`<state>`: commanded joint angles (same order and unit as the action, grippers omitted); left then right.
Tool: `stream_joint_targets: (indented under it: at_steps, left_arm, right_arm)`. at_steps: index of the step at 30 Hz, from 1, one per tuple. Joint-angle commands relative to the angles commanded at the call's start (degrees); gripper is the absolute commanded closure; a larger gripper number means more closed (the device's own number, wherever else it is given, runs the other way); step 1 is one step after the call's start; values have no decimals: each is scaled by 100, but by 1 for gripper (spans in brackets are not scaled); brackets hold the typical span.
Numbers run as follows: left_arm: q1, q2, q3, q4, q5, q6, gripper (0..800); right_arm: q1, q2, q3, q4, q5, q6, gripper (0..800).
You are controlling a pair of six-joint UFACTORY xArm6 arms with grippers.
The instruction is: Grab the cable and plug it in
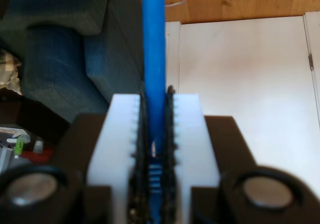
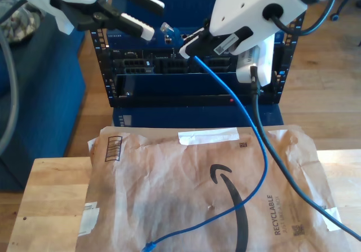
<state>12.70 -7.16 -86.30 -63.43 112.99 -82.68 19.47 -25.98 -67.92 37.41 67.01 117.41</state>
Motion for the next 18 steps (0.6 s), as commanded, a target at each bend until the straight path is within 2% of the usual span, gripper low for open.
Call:
stream_joint_targets:
  at_steps: [12, 18]
  left_arm:
    - [-9, -132, 97, 123, -53, 62, 378]
    - [0, -141, 105, 123, -53, 62, 408]
  right_arm:
    - [9, 97, -123, 193, 9, -9, 799]
    - [18, 149, -149, 193, 0, 0, 799]
